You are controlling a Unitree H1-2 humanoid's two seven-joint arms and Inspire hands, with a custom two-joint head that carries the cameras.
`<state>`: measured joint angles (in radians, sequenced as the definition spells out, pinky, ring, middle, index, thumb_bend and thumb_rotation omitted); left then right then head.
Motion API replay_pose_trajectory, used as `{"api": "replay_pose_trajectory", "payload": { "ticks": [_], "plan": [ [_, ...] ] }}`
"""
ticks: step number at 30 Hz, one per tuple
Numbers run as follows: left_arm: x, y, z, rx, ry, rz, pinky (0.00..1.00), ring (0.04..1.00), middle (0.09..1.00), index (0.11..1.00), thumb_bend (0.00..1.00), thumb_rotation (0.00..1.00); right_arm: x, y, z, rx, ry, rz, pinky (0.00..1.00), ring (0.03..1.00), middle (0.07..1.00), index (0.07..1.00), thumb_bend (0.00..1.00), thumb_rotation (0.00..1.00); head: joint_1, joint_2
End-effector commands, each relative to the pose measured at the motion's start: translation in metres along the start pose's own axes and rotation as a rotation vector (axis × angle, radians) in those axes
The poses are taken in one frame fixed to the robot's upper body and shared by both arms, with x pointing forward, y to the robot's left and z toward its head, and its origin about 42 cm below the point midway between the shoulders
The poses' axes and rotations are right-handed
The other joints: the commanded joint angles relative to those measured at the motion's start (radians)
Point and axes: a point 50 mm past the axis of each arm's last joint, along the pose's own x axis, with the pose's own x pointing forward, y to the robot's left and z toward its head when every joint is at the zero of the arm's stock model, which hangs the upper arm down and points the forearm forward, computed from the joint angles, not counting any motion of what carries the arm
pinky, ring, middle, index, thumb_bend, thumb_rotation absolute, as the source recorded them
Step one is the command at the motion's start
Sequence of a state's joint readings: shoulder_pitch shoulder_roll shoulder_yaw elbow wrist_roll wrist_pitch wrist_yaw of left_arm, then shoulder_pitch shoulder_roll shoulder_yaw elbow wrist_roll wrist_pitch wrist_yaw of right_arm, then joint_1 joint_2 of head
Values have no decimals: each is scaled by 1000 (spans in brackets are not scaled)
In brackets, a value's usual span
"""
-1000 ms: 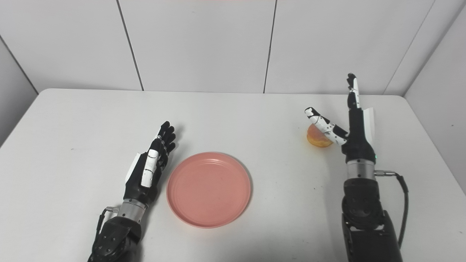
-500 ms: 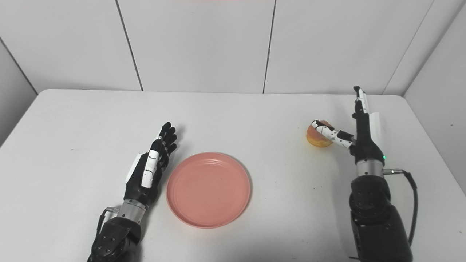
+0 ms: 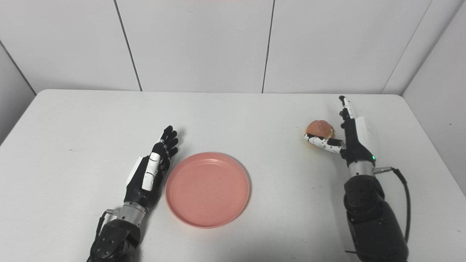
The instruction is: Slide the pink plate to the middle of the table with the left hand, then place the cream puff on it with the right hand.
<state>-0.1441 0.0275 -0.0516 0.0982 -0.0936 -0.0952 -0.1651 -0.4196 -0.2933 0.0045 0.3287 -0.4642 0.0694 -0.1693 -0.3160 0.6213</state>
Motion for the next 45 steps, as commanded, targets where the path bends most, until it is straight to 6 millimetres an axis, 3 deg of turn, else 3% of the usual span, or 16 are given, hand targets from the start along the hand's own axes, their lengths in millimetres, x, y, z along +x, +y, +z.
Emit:
{"api": "replay_pose_trajectory", "payload": {
  "ticks": [1, 16, 21, 24, 27, 29, 30, 32, 33, 37, 41, 45],
  "plan": [
    [-20, 3, -24, -17, 69, 11, 1000, 1000, 1000, 1000, 656, 1000, 16, -16, 11, -31, -43, -34, 810, 908, 954, 963, 711, 308, 0, -1],
    [-21, 3, -22, -24, 70, 3, 1000, 1000, 1000, 1000, 644, 1000, 25, -3, 4, -138, -30, 35, 804, 893, 927, 939, 651, 212, 0, 9],
    [-21, 3, -22, -21, 68, 2, 1000, 1000, 1000, 1000, 636, 1000, 26, 0, 3, -178, -39, 48, 760, 858, 902, 910, 581, 157, 0, 10],
    [-21, 3, -22, -25, 77, 3, 1000, 1000, 1000, 1000, 649, 1000, 26, 2, 1, -182, -52, 37, 626, 738, 829, 839, 522, 16, 0, 10],
    [-21, 3, -21, -28, 78, 0, 1000, 1000, 1000, 1000, 656, 1000, 27, 3, 0, -189, -57, 20, 566, 688, 779, 789, 478, 1, 0, 10],
    [-20, 3, -22, -25, 77, -6, 1000, 1000, 1000, 1000, 658, 1000, 25, 4, 1, -187, -41, 18, 434, 584, 697, 758, 420, 0, 0, 10],
    [-21, 3, -22, -26, 79, -4, 1000, 1000, 1000, 1000, 658, 1000, 25, 4, 2, -187, -37, 17, 425, 576, 692, 756, 416, 0, 0, 10],
    [-21, 3, -21, -26, 82, -1, 1000, 1000, 1000, 1000, 660, 1000, 24, 4, 2, -188, -36, 17, 323, 471, 533, 718, 507, 0, 2, 14],
    [-21, 3, -20, -22, 80, -3, 1000, 1000, 1000, 1000, 661, 1000, 23, 4, 3, -189, -35, 22, 304, 450, 511, 709, 520, 0, 2, 14],
    [-20, 1, -18, -26, 81, -7, 1000, 1000, 1000, 1000, 672, 1000, 23, 4, 4, -197, -22, 38, 175, 268, 475, 623, 538, 0, 4, 15],
    [-20, 1, -18, -29, 82, -3, 1000, 1000, 1000, 1000, 659, 1000, 22, 3, 5, -203, -12, 42, 180, 289, 475, 612, 540, 0, 6, 15],
    [-19, 0, -19, -26, 75, -2, 1000, 1000, 1000, 1000, 649, 1000, 22, 3, 5, -186, -11, 48, 143, 214, 470, 574, 544, 0, 6, 15]
  ]
}}
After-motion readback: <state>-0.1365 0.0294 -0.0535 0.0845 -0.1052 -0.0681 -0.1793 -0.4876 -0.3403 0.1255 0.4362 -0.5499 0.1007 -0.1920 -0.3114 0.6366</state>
